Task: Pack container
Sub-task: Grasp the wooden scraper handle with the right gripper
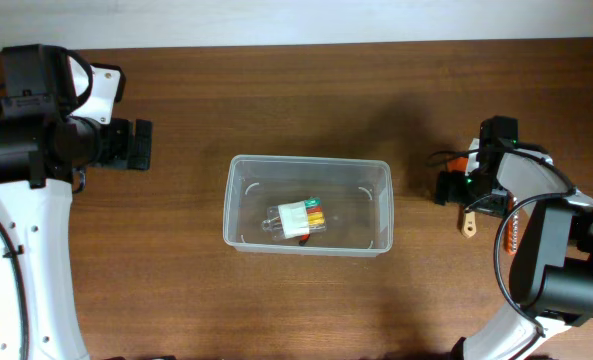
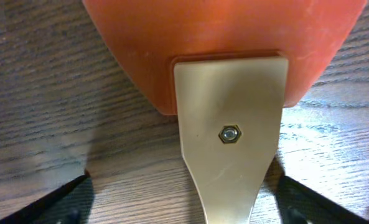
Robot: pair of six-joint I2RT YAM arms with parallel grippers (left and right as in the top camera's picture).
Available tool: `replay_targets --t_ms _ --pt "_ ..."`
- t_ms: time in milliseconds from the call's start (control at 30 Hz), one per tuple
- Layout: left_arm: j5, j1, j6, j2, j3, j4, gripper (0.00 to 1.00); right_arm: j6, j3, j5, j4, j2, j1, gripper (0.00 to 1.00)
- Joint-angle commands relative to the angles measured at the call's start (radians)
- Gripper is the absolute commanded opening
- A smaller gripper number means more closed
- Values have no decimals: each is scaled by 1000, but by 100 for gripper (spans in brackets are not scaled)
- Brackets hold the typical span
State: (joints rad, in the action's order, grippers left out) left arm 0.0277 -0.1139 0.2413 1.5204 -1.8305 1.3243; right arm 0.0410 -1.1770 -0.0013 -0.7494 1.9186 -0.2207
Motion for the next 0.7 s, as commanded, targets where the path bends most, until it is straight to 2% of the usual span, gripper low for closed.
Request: replay_targets --t_ms 0,200,667 --pt "14 -5 -13 2 -3 0 99 -6 37 13 5 83 3 87" --pt "13 -5 -13 2 -3 0 99 -6 37 13 -2 83 3 73" --pt "10 -5 -13 2 -3 -2 99 24 37 13 -70 83 3 66"
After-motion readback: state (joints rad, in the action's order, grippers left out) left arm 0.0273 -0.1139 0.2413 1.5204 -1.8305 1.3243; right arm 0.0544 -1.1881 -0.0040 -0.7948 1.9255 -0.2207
